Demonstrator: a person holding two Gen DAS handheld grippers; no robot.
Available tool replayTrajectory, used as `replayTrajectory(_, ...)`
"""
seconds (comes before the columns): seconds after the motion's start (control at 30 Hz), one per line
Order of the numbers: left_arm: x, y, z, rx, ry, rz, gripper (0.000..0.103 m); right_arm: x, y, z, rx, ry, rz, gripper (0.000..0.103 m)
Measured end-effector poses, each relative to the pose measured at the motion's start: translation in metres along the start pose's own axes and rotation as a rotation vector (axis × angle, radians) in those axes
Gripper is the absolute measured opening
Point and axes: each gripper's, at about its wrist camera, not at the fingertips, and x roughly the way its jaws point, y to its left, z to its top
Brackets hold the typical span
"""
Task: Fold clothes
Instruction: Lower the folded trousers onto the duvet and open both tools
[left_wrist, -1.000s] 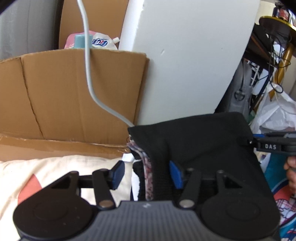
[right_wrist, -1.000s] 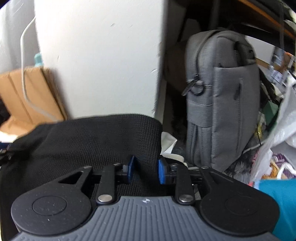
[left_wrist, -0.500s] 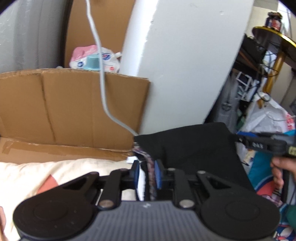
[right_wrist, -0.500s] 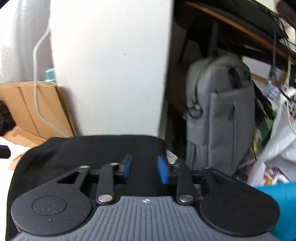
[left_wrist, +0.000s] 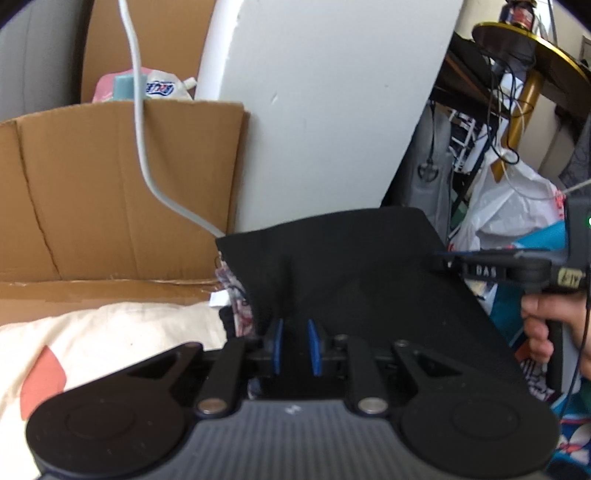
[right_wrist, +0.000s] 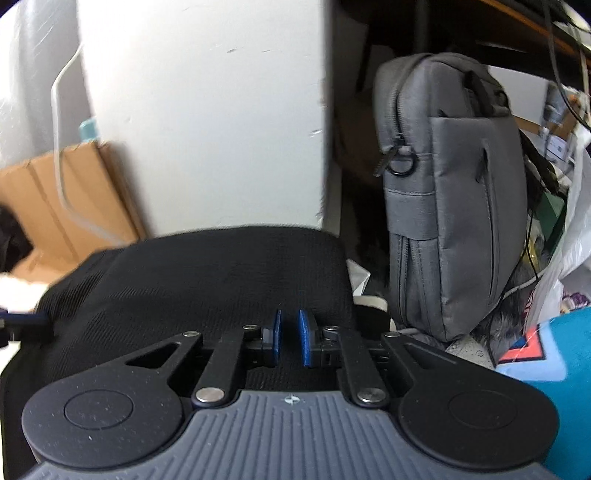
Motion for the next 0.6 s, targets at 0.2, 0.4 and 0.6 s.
replayTrajectory(0.2, 0.011, 0.018, -0.004, -0.039, -0.011, -0.020, 0.008, 0.015, -0.004, 0.003, -0.003, -0.044, -0.009, 0.012)
replayTrajectory(0.4, 0.013, 0.014, -0.002, -0.053, -0.021, 0.013, 0.008, 0.022, -0.011, 0.011, 0.036, -0.015, -0.031, 0.016)
replayTrajectory(0.6, -0.007, 0.002, 0.013, -0.081, 0.022, 0.050, 0.025, 0.004, -0.008, 0.024, 0.071, 0.037, -0.090, 0.059)
